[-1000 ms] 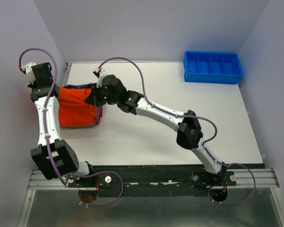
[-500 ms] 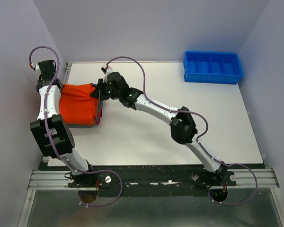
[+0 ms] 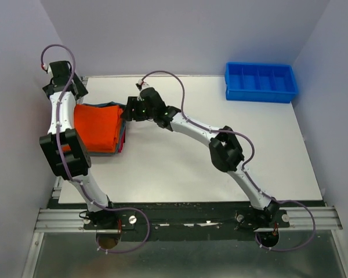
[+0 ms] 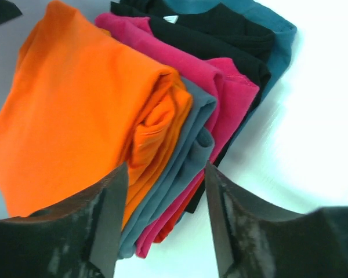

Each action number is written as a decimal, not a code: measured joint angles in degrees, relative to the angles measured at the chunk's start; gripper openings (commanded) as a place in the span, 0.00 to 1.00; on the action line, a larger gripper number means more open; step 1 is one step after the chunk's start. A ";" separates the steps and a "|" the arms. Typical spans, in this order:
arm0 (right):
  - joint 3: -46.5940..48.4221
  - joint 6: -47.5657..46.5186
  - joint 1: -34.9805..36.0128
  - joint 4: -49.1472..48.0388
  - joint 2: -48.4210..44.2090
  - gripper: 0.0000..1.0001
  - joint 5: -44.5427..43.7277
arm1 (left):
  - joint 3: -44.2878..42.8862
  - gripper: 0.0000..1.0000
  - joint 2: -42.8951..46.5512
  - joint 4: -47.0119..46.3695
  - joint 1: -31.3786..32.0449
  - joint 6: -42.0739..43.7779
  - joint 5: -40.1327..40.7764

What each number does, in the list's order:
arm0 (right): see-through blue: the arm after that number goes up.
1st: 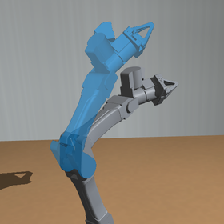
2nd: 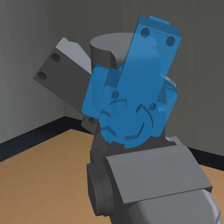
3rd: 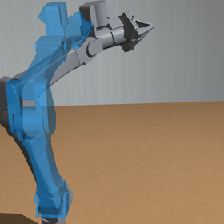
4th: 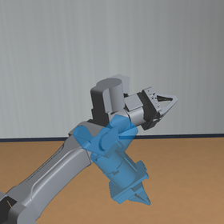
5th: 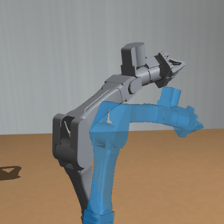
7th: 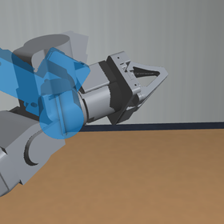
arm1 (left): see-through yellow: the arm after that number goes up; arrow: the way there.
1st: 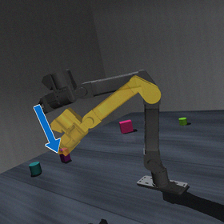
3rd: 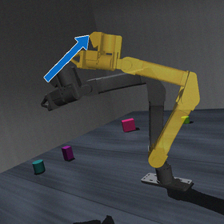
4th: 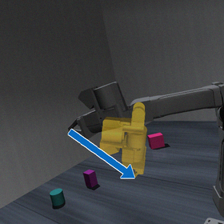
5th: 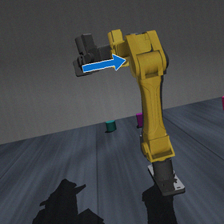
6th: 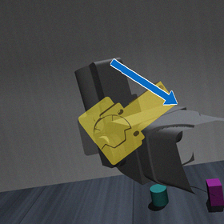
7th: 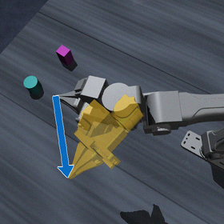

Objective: Fold and stack the t-shirts
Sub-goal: Put the neatly folded tshirt into the corner of the board with both arms

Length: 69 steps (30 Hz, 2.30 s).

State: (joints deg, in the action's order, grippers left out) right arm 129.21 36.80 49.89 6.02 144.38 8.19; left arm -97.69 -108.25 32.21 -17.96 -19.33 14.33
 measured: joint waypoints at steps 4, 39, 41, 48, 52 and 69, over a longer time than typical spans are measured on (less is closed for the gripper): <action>-2.86 -1.05 0.39 0.00 -4.50 0.34 0.76 | -0.52 0.89 6.16 2.10 0.17 -0.09 0.81; -4.04 10.91 7.93 -8.85 -0.98 0.01 15.21 | 2.34 0.00 3.26 7.45 -1.44 -2.67 -11.80; -3.54 10.95 7.56 -8.90 -2.38 0.01 15.19 | 3.67 0.00 8.46 8.11 -1.42 -3.52 -10.58; 4.31 14.88 4.96 -9.44 -1.51 0.01 9.70 | 24.17 0.00 32.41 8.02 -1.62 -10.01 -1.99; 8.81 19.28 3.63 -11.58 3.06 0.01 5.81 | 33.40 0.00 34.58 8.11 -3.04 -13.20 -0.37; 5.57 25.14 1.70 -12.83 9.90 0.01 -0.15 | 34.34 0.00 27.17 6.14 -7.15 -13.64 -3.65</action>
State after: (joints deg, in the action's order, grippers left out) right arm 134.78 61.93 51.59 -6.81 154.28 8.03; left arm -63.35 -81.08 38.35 -25.10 -32.97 10.68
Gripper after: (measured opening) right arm 0.013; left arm 0.004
